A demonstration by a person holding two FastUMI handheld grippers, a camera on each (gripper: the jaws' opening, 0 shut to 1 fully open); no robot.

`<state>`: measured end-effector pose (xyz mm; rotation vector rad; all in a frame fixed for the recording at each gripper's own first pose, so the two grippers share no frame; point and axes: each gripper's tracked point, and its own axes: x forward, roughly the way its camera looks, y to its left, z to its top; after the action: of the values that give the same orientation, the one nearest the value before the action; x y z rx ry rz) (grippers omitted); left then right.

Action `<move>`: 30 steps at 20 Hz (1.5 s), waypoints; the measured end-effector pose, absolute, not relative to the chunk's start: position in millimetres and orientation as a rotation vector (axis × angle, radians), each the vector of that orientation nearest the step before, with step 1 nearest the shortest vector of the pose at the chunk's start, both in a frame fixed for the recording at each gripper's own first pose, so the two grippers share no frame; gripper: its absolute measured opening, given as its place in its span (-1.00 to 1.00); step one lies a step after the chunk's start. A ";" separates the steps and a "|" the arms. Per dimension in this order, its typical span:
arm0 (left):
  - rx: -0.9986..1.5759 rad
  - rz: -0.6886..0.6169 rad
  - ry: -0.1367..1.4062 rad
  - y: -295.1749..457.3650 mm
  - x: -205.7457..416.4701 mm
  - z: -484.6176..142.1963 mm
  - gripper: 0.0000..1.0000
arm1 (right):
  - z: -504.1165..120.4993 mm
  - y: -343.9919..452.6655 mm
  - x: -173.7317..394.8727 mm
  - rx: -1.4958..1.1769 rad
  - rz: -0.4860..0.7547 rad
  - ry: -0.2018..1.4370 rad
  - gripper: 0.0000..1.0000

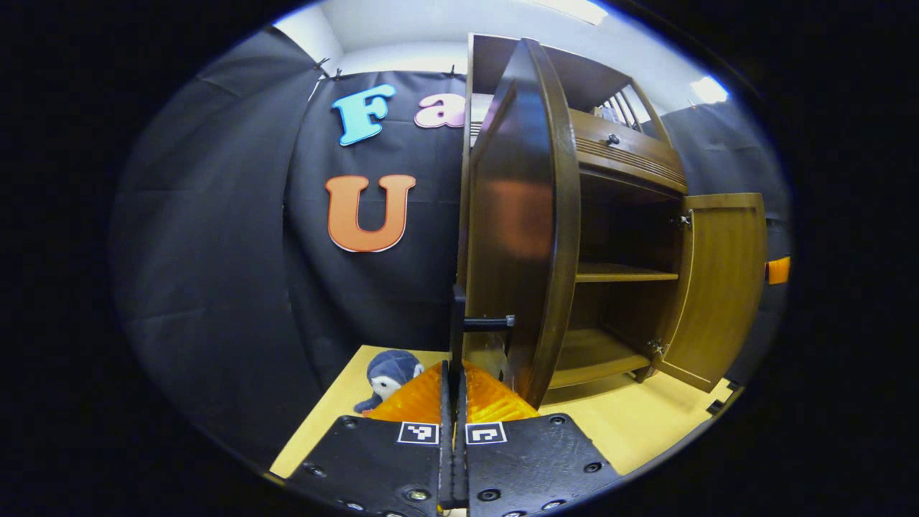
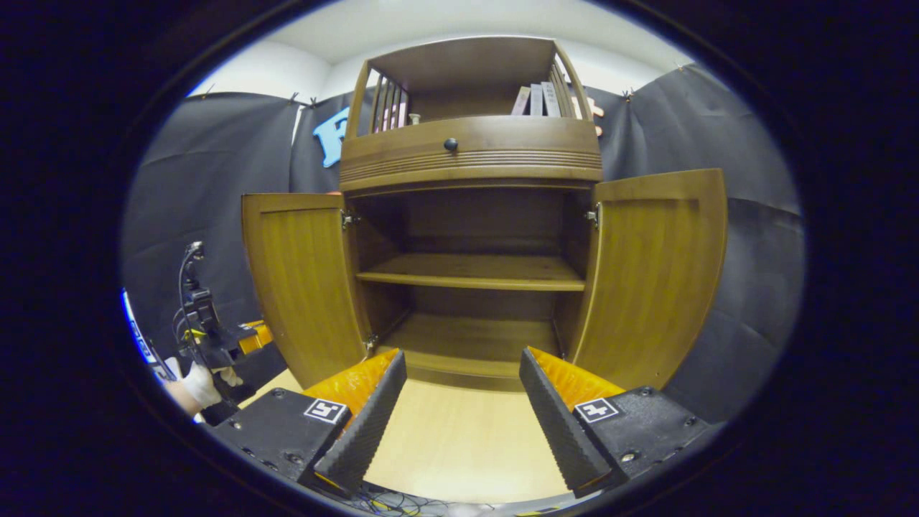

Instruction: Open the right door of the double-door shoe cabinet with the right hand, and open the left door with the left hand.

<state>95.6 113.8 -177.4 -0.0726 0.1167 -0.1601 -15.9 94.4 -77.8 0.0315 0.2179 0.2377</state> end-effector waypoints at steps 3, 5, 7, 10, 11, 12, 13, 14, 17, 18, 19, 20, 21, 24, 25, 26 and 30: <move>-0.068 -0.189 0.113 124.3 98.3 -177.4 -1.00 | -79.0 93.2 -16.2 0.032 0.234 0.222 1.00; -0.067 -0.207 0.114 129.5 99.8 -177.9 -1.00 | -79.2 92.3 -16.5 0.034 0.231 0.222 0.99; -0.077 -0.224 0.117 134.6 101.0 -178.3 -1.00 | -79.5 92.8 -17.1 0.037 0.230 0.223 0.99; -0.075 -0.264 0.113 142.0 103.7 -178.1 -1.00 | -80.7 93.2 -18.5 0.032 0.231 0.227 1.00; -0.078 -0.279 0.112 144.1 105.0 -178.8 -1.00 | -81.6 93.5 -19.0 0.029 0.231 0.230 1.00; -0.083 -0.301 0.112 147.7 106.8 -180.1 -1.00 | -82.5 94.4 -20.0 0.026 0.233 0.233 1.00; -0.097 -0.320 0.111 151.7 108.0 -180.2 -1.00 | -82.7 94.9 -20.8 0.023 0.234 0.235 1.00; -0.118 -0.345 0.114 155.8 109.7 -181.1 -1.00 | -82.5 95.5 -21.6 0.021 0.237 0.238 0.99; -0.160 -0.414 0.121 158.9 108.3 -179.5 -1.00 | -84.4 97.0 -23.9 0.014 0.244 0.247 1.00; -0.157 -0.424 0.120 158.9 106.4 -178.7 -1.00 | -83.8 97.3 -24.5 0.009 0.245 0.248 1.00; -0.149 -0.432 0.121 158.1 107.7 -177.7 -0.96 | -83.8 96.9 -25.1 0.005 0.243 0.249 1.00; -0.143 -0.440 0.123 157.0 106.2 -178.4 -0.71 | -84.2 96.2 -25.1 0.002 0.242 0.250 1.00; -0.144 -0.448 0.126 155.6 104.2 -178.1 -0.89 | -85.3 95.4 -25.3 0.000 0.240 0.253 1.00; -0.156 -0.438 0.126 163.1 90.9 -171.3 -0.60 | -86.8 94.6 -24.9 0.003 0.239 0.259 0.99; -0.162 -0.422 0.118 170.5 88.2 -165.4 -0.65 | -88.0 94.4 -24.1 0.004 0.239 0.261 0.99; -0.168 -0.409 0.112 176.2 84.1 -161.1 -0.32 | -88.3 94.7 -23.4 0.005 0.241 0.262 1.00; -0.170 -0.313 0.066 196.8 73.3 -132.3 1.00 | -89.8 93.4 -16.3 0.005 0.235 0.259 0.99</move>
<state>73.3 196.8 -132.3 -0.1702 0.0658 -0.3132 -16.3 93.4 -89.8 0.0054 0.2594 0.2347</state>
